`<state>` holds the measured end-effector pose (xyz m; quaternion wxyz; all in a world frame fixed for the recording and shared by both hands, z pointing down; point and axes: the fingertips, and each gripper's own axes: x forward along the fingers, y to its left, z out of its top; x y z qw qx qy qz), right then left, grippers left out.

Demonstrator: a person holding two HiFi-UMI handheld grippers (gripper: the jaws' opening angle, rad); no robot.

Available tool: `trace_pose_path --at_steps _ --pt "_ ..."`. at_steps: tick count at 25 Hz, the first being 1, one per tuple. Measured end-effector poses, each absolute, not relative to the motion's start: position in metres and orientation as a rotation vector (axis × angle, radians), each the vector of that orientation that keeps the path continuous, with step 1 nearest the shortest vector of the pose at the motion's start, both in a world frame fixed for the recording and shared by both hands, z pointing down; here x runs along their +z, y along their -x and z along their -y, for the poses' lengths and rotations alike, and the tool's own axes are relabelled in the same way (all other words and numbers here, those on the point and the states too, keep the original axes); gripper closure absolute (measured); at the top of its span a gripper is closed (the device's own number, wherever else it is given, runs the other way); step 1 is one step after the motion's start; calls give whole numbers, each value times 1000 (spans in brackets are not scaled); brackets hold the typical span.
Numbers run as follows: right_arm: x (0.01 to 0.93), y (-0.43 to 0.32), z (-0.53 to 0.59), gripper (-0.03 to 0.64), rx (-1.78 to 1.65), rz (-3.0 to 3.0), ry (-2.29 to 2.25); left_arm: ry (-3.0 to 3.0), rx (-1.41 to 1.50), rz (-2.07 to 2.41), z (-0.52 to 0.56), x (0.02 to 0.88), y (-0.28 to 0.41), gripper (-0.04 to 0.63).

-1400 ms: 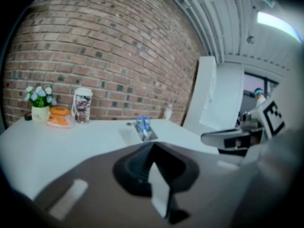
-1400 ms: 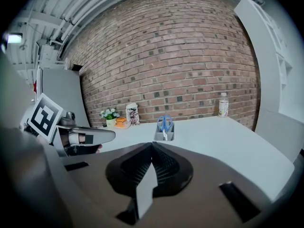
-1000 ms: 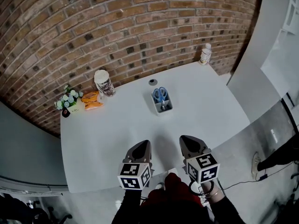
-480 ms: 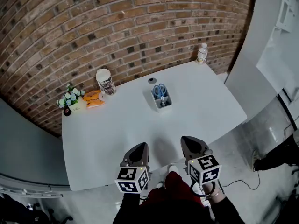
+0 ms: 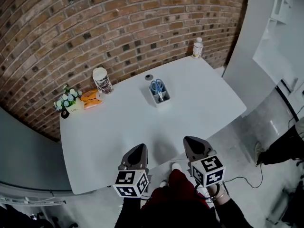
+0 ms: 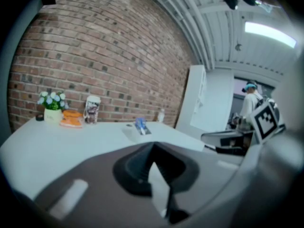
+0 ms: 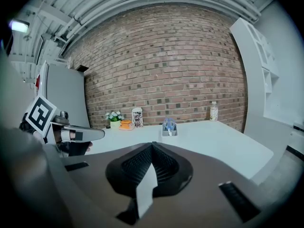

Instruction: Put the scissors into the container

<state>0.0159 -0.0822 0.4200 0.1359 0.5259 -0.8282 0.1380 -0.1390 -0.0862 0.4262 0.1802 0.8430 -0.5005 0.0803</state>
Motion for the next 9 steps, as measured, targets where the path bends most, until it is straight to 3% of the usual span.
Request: trace_pose_path --at_steps 9 --pt "426 -11 66 609 400 2386 -1528 -2412 229 1392 74 425 144 592"
